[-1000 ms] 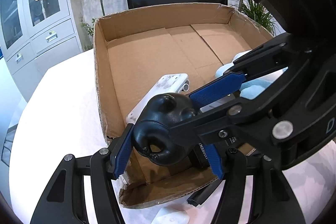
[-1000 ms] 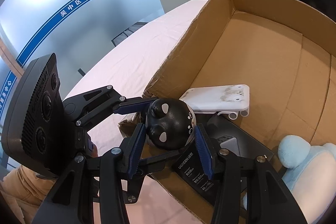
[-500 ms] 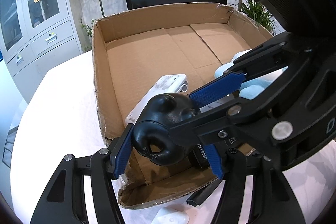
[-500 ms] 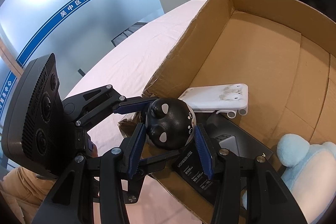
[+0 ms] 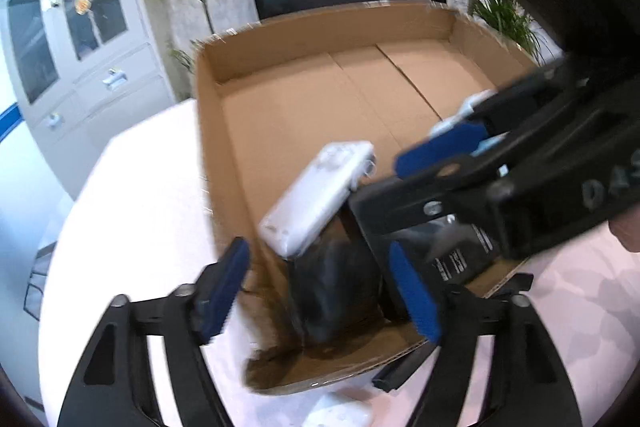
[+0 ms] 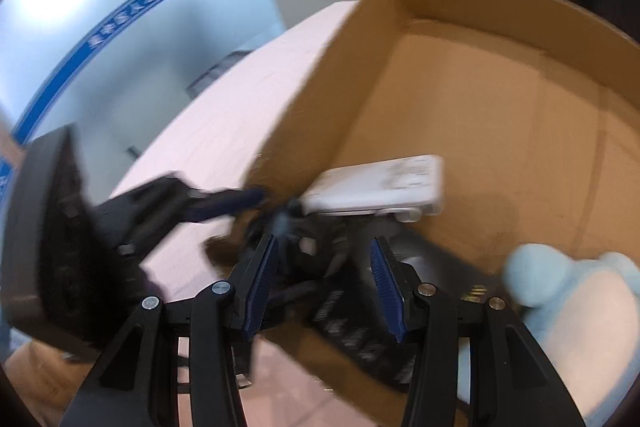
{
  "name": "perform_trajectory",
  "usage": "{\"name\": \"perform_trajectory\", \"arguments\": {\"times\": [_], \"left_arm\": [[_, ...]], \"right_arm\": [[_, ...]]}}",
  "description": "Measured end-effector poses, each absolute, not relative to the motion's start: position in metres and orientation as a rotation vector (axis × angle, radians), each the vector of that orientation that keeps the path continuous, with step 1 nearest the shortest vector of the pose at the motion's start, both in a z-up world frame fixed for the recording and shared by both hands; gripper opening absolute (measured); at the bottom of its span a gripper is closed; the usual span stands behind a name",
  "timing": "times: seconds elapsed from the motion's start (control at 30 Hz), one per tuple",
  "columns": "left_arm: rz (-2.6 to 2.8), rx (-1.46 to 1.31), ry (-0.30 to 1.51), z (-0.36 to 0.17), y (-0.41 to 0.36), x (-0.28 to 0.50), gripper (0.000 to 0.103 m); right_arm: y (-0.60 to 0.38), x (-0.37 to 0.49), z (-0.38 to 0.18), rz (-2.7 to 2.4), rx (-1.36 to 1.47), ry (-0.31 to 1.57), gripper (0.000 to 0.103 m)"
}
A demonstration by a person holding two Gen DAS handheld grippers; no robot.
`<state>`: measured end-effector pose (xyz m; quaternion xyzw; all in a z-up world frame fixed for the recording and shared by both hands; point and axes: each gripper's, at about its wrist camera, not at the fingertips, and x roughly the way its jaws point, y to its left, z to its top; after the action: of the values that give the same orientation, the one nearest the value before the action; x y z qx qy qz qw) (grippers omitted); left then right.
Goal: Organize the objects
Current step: 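Open both tools to release the headset and withdraw, then move both tools to the white earbud case and close on it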
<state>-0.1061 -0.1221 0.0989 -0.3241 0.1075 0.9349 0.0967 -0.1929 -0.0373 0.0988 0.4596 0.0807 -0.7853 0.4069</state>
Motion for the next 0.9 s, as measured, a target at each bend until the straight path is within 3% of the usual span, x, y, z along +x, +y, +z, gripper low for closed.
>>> {"name": "perform_trajectory", "arguments": {"times": [0.23,0.47,0.67,0.9], "left_arm": [[2.836,-0.818,0.274,0.124,-0.173,-0.049,0.086],[2.675,-1.014,0.496,0.052,-0.174,-0.015,0.086],[2.65,-1.064,0.428,0.029,-0.168,-0.025,0.086],[2.543,-1.061,0.48,0.013,-0.157,-0.023,0.086]], "right_arm": [[-0.012,-0.16,0.108,-1.971,1.088,0.214,0.046],[-0.011,-0.096,0.073,-1.831,1.037,0.4,0.046],[-0.052,-0.076,0.037,-1.759,1.106,0.423,0.046],[-0.1,-0.081,0.029,-1.724,1.146,0.442,0.046]]}}
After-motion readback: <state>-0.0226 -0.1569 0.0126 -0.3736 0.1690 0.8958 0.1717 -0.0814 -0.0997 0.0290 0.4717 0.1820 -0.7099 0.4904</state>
